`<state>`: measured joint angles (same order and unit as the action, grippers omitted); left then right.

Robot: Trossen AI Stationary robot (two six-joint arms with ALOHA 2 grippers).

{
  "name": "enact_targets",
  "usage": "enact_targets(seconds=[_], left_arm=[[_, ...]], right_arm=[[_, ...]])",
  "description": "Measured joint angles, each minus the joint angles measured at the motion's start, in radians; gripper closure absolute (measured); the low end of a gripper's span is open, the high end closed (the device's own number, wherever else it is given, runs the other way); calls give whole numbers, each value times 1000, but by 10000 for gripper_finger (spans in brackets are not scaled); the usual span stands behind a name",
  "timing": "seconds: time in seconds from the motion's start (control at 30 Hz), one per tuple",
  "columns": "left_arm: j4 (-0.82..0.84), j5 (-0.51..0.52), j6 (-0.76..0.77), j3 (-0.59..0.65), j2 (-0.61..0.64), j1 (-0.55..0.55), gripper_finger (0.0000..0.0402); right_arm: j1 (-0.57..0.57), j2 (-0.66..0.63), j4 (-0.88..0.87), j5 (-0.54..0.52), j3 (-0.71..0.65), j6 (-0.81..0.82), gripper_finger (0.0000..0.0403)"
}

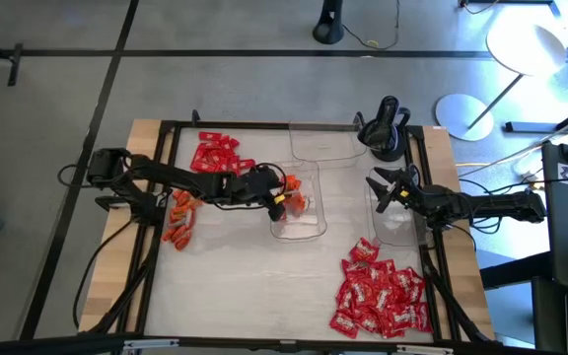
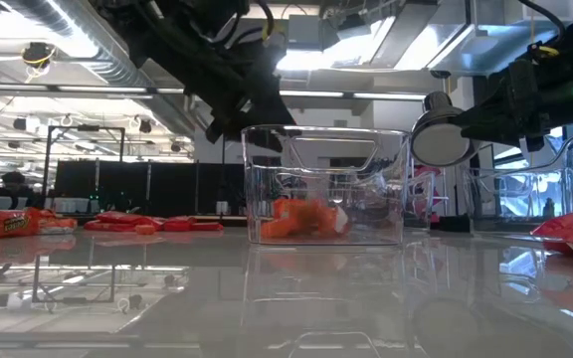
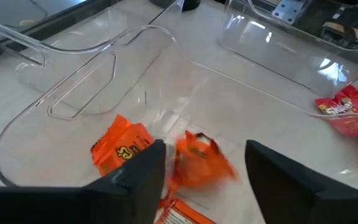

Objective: Sort candy
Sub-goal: Put the orange chocolate into the bottom left transparent bin

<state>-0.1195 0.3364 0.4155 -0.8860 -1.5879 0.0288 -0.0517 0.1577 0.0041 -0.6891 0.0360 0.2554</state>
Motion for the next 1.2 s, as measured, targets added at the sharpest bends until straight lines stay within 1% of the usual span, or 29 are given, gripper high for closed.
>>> enact_targets(seconds=[0.13, 0.23, 0.33, 0.4, 0.47, 0.63, 0.77, 0.87, 0.97, 1.03, 1.1, 1.2], left_arm=[[9, 0, -13, 0, 13, 1, 156], [39, 0, -37, 0, 58, -3, 151], [128, 0, -21, 0, 128, -10, 154], [238, -1, 20, 0, 185, -19, 157], [357, 0, 93, 0, 244, -29, 159], [752, 0, 340, 0, 353, -54, 160], [1060, -1, 534, 0, 373, -74, 160], [1224, 0, 639, 0, 369, -84, 160], [1315, -1, 724, 0, 360, -84, 160], [1345, 0, 775, 13, 357, -84, 160], [1343, -4, 811, 38, 355, -81, 160], [1322, -60, 863, 91, 355, -81, 160]], right_arm=[[0, 0, 0, 0, 0, 0, 173], [0, 0, 0, 0, 0, 0, 173], [0, 0, -1, 0, 0, -1, 173], [0, 0, -1, 0, 0, -1, 173], [0, 0, -2, 0, 0, -1, 173], [0, 2, -1, -14, 0, -2, 173], [0, 2, -2, -18, 0, -2, 173], [0, 2, -2, -18, 0, -2, 173], [0, 2, -2, -18, 0, -2, 173], [0, 2, -2, -18, 0, -2, 173], [0, 2, -1, -18, 0, -2, 173], [0, 2, -1, -18, 0, -2, 173]])
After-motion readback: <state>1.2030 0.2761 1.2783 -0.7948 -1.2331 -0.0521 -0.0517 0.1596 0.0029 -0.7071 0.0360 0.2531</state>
